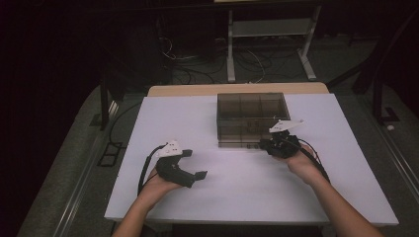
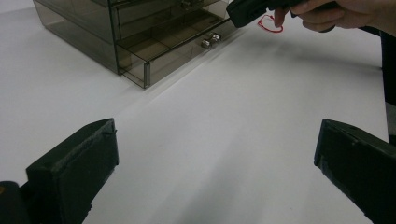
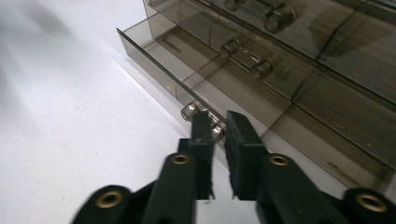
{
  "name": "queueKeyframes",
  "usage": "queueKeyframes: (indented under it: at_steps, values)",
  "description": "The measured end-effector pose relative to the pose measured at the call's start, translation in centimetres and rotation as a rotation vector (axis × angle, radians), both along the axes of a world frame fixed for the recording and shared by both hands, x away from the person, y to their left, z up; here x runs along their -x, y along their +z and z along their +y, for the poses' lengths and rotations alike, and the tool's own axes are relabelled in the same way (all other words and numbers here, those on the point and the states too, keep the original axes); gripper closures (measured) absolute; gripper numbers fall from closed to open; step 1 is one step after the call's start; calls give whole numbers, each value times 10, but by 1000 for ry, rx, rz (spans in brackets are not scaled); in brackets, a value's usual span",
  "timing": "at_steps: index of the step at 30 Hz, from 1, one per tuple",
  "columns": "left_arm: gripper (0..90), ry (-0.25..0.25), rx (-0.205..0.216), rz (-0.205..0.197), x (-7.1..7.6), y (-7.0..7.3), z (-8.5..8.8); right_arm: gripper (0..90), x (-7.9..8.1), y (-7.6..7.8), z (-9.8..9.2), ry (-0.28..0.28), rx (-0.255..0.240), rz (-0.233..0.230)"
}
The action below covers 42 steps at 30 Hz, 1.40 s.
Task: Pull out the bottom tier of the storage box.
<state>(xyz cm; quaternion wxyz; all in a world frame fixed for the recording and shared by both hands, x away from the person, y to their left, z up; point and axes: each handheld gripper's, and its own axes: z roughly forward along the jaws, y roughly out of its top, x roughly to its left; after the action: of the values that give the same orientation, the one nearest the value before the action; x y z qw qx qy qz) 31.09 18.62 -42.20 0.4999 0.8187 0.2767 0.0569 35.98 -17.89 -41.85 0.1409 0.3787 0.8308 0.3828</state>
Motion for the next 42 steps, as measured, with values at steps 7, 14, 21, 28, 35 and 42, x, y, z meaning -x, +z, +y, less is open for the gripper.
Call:
queueKeyframes:
  at_steps: [7,14,21,28,35,42]
  values:
    - [0,2,0,-2,0,0,0,894,-11,0,4,-1,-1,23]
    - [0,2,2,-1,0,0,0,893,-21,0,8,4,-11,33]
    - [0,3,6,-2,0,0,0,893,-28,-2,17,13,-6,40]
    - [0,3,7,-1,1,0,1,893,-36,-4,24,11,3,43]
    - [0,4,7,1,1,1,1,893,-43,-9,26,11,13,60]
    - [0,3,6,0,1,0,1,893,-45,-13,28,15,20,70]
